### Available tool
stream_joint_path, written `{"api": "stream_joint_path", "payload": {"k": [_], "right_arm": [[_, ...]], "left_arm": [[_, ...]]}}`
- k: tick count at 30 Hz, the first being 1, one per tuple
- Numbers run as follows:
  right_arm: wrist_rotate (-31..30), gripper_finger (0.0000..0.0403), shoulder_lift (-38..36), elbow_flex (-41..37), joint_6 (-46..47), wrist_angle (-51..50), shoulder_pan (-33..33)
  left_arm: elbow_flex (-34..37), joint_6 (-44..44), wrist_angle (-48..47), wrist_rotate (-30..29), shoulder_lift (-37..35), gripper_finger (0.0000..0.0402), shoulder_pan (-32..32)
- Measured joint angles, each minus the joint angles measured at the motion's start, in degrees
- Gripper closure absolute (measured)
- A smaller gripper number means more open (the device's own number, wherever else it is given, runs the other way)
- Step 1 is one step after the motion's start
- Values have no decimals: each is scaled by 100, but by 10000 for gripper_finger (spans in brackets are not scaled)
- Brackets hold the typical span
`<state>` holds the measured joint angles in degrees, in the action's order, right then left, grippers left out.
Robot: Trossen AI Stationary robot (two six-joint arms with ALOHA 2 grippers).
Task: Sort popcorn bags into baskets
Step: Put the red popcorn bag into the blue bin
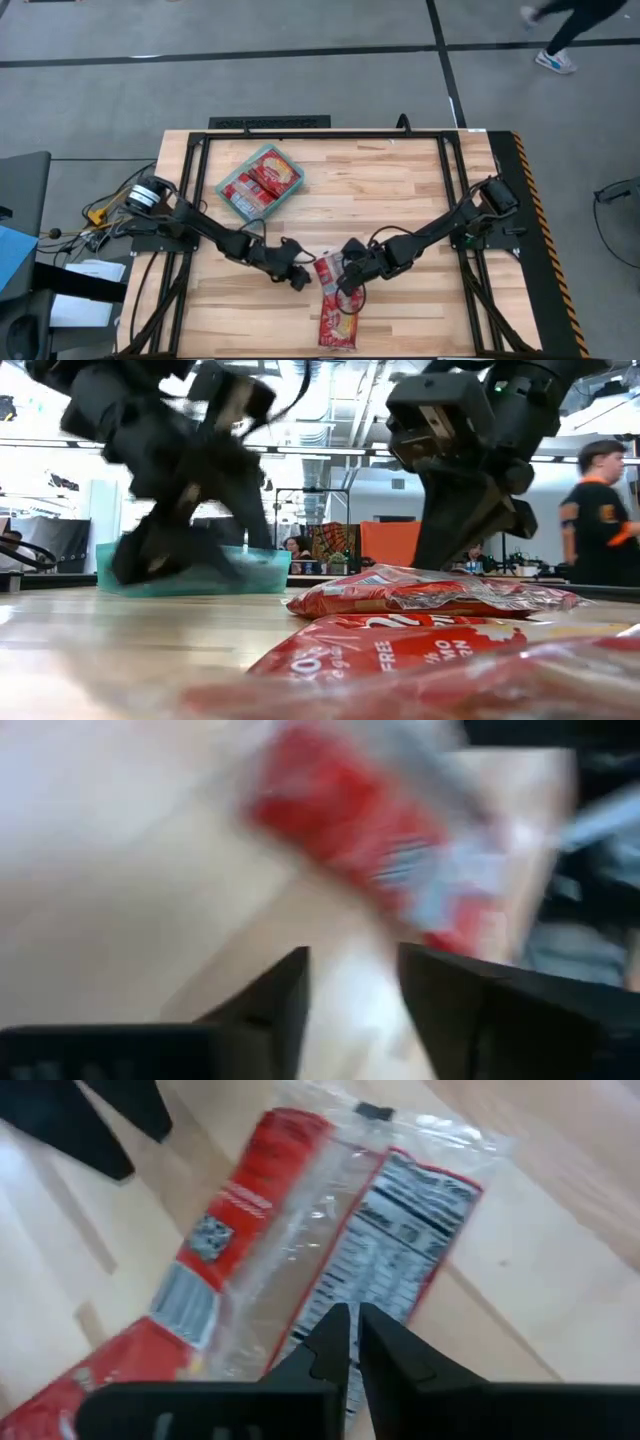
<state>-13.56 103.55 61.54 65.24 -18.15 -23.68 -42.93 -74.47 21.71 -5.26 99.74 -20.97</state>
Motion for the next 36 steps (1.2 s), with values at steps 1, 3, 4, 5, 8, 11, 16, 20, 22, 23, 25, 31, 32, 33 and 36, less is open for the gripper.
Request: {"api": "stream_joint_path", "payload": {"k": [1, 3, 4, 5, 8, 11, 16, 20, 22, 23, 25, 31, 32, 33, 36], "right_arm": [[-1, 350, 0, 0, 37, -74, -26], [-11, 345, 0, 0, 49, -225, -86], [-11, 343, 0, 0, 4, -272, -118], [-7, 343, 0, 0, -74, -296, -142], [7, 343, 0, 0, -223, -339, -157], [-4, 343, 0, 0, -252, -326, -140], [-2, 343, 270, -2, -306, -84, -135], [236, 343, 535, 0, -619, 593, -60], [421, 343, 605, 2, -709, 849, 9], [472, 343, 616, 2, -725, 912, 37], [490, 343, 619, 2, -742, 924, 84], [477, 343, 481, -1, -1033, 652, 99], [472, 343, 444, -2, -1063, 605, 102], [472, 343, 419, -2, -1111, 612, 107], [470, 343, 272, -7, -1175, 438, 107]], "left_arm": [[19, -213, 9, -83, 120, 244, -45], [13, -649, 310, -194, 390, 199, -96], [9, -836, 515, -248, 507, 177, -109], [-3, -998, 754, -275, 654, 157, -111], [-45, -1592, 1405, -462, 1009, 105, -97], [-166, -1773, 1438, -706, 1128, 75, -104], [-344, -1813, 1107, -859, 1150, 69, -40], [-456, -1865, 668, -928, 1159, 81, -40], [-460, -1942, 632, -1009, 1159, 88, -40], [-460, -2007, 611, -1062, 1159, 91, -40], [-460, -2072, 581, -1159, 1162, 100, -37], [-462, -2181, 610, -1211, 1163, 166, -18], [-460, -2210, 608, -1219, 1163, 185, -16], [-460, -2225, 591, -1236, 1163, 207, -16], [-460, -2247, 577, -1346, 1163, 282, -18]]}}
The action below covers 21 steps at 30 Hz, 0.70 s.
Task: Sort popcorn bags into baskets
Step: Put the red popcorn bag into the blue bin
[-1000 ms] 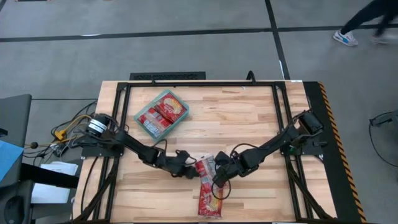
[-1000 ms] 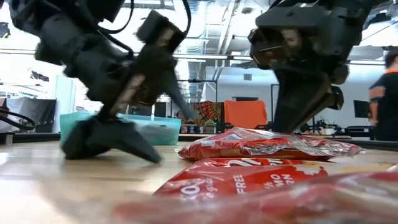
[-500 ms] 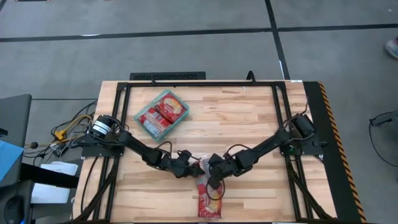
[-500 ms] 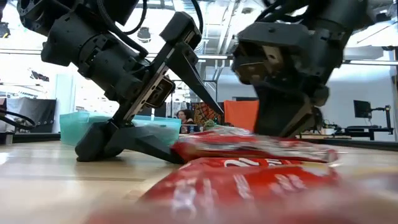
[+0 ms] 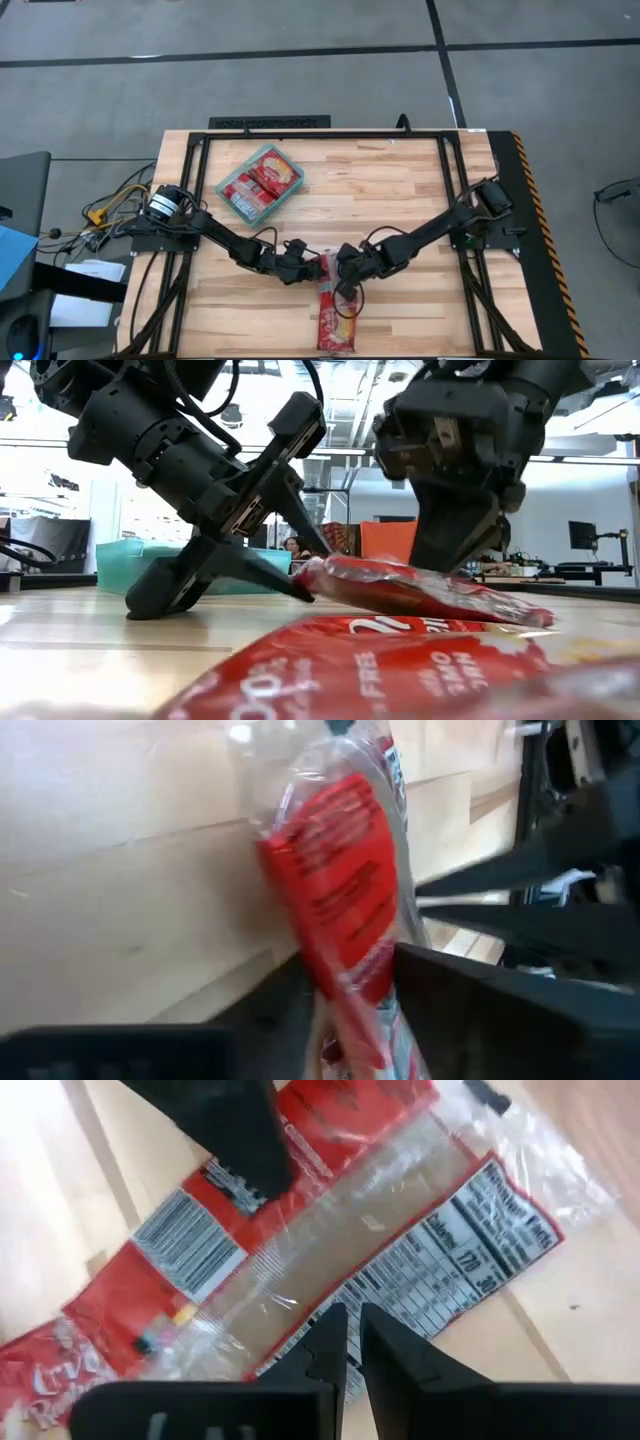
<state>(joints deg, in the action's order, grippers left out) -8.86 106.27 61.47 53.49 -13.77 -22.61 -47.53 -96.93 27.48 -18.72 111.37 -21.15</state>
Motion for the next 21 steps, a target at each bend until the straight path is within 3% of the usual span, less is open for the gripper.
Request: {"api": "stream_joint_path", "payload": {"k": [3, 5, 11, 21], "right_arm": [[-29, 343, -229, 1, -16, -238, 0], [-80, 343, -409, 4, -57, -341, 0], [-523, 343, -1282, 7, -173, -1282, 0], [-1857, 343, -2649, 8, -13, -2627, -107]], "left_arm": [[4, 37, 16, -74, 0, 365, 2], [8, 65, 24, -117, -16, 388, 6], [28, 283, 9, -108, -320, 397, 108], [37, 1150, -214, -602, -1560, 400, 468]]}}
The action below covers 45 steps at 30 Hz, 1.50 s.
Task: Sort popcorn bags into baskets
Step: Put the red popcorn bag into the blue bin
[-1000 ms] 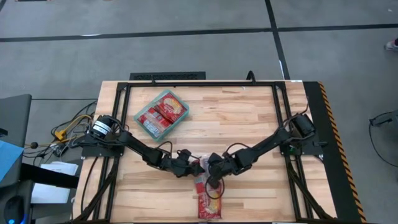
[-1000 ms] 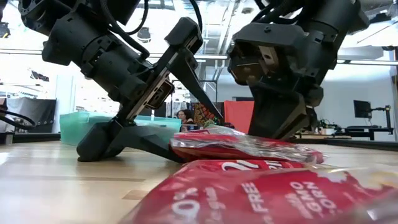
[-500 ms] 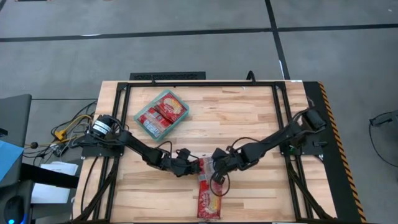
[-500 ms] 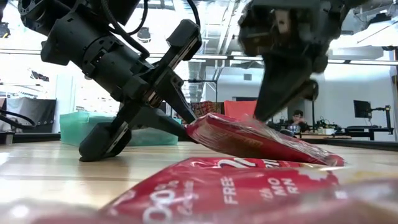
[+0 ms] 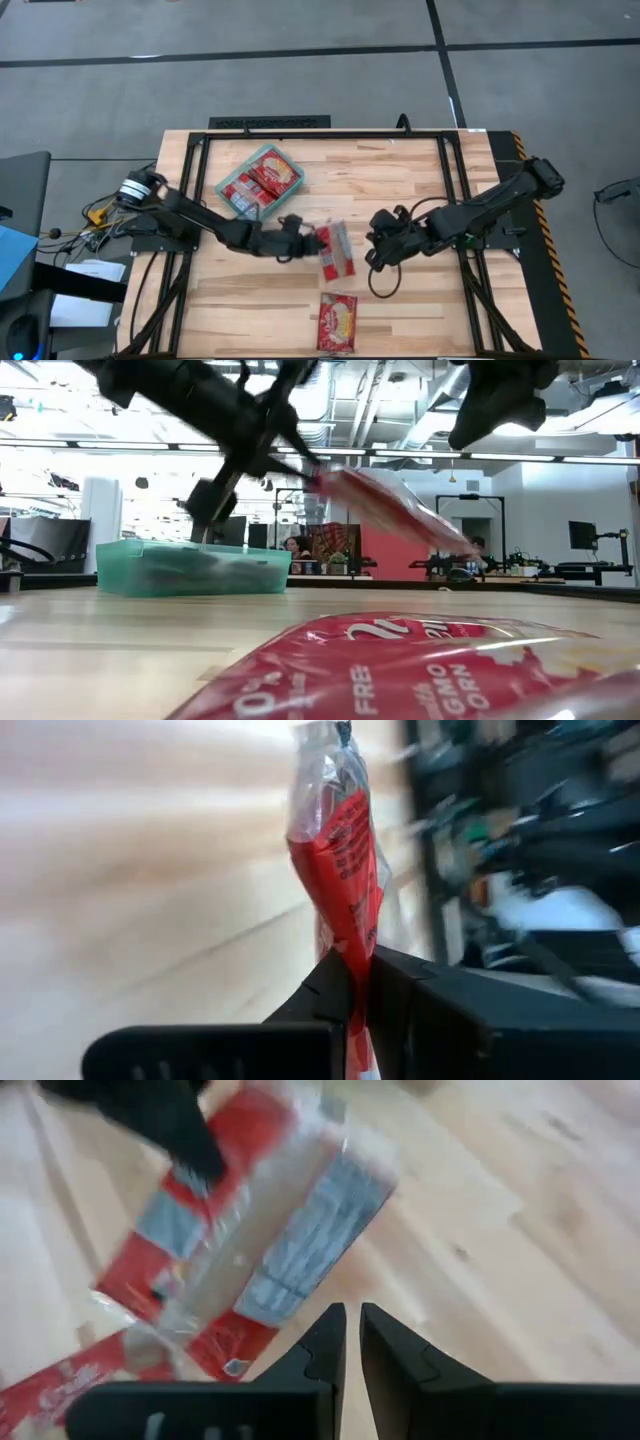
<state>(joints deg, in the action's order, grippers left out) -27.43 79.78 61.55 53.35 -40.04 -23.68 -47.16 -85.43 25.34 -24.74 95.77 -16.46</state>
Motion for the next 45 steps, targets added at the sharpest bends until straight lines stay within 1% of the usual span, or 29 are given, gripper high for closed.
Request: {"api": "stream_joint_path", "payload": {"k": [2, 5, 7, 12, 14, 18, 20, 23, 25, 26, 29, 31, 32, 34, 42, 45], "right_arm": [[-135, 343, -120, -3, 12, -200, 4], [-289, 343, -187, 5, 50, -372, 6], [-291, 343, -200, -6, 59, -530, 7], [-301, 343, -85, 1, 64, -539, 15], [-300, 343, 6, -1, 64, -500, 15], [-302, 343, 137, -3, 64, -519, 47], [-283, 343, 204, -3, 66, -526, 59], [-276, 343, 246, -3, 62, -524, 61], [-276, 343, 239, -3, 62, -537, 59], [-276, 343, 239, -3, 62, -548, 61], [-286, 343, 240, -3, 36, -593, 100], [-279, 343, 241, -3, 32, -608, 140], [-273, 343, 241, -3, 32, -614, 150], [-274, 343, 239, -3, 30, -619, 174], [-292, 343, 241, -3, 12, -623, 173], [-327, 343, 241, -3, 12, -622, 173]], "left_arm": [[1, 274, -14, -106, -361, 401, 146], [-10, 768, -631, -295, -1120, 401, 407], [-17, 880, -1413, -585, -1669, 401, 590], [-19, 984, -3379, -1360, -2936, 401, 1181], [-19, 943, -4065, -1507, -3337, 401, 1358], [33, 757, -4900, -1699, -3829, 401, 1704], [259, 614, -4860, -1798, -3987, 401, 1880], [831, 350, -4533, -1705, -4190, 401, 2090], [1287, 362, -3956, -1604, -4300, 401, 2200], [1518, 468, -3573, -1645, -4339, 401, 2260], [2141, 897, -2163, -1644, -4368, 401, 2417], [2395, 968, -1483, -1646, -4341, 401, 2521], [2487, 967, -1318, -1645, -4330, 401, 2575], [2586, 930, -1280, -1624, -4328, 401, 2664], [2595, 800, -1393, -1385, -4052, 401, 2938], [2595, 696, -1431, -1283, -3938, 390, 3013]]}}
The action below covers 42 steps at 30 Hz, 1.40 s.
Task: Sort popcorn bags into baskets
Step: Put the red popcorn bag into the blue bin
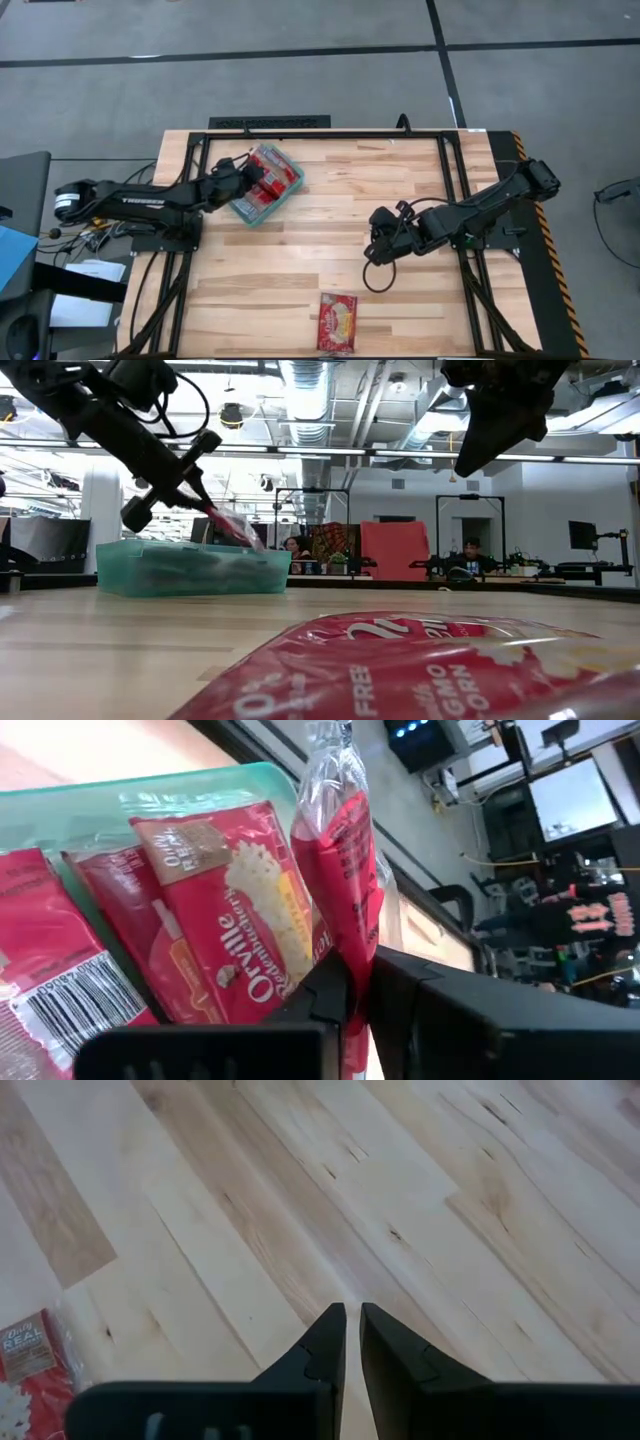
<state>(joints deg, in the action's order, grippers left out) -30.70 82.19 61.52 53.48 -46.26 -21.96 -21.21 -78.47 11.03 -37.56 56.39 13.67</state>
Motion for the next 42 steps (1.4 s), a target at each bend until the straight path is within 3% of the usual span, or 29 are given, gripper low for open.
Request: {"api": "stream_joint_path", "payload": {"k": [11, 18, 21, 27, 31, 35, 38, 42], "right_arm": [[1, 343, 0, 0, 2, -2, 0], [39, 343, 0, 0, 4, 0, -7], [64, 343, 0, 0, 4, 3, -7], [83, 343, 0, 0, 6, 2, -25], [86, 343, 0, 0, 6, 0, -98], [233, 343, 0, 0, 6, 2, -265], [553, 343, 0, 0, 8, 21, -486], [990, 343, -2, -113, 8, 224, -843]], "left_arm": [[-2, 129, 0, 43, 360, 248, 56], [-201, 850, 8, 942, 198, 167, 402], [-367, 1221, -213, 1224, 21, 150, 579], [-685, 1311, -1599, 1342, -267, 143, 735], [-688, 1180, -1817, 1868, -405, 143, 713], [-697, 1274, -1666, 2679, -482, 143, 300], [-697, 1131, -1667, 3134, -474, 143, -412], [-697, 244, -1648, 2866, -297, 143, -1769]]}}
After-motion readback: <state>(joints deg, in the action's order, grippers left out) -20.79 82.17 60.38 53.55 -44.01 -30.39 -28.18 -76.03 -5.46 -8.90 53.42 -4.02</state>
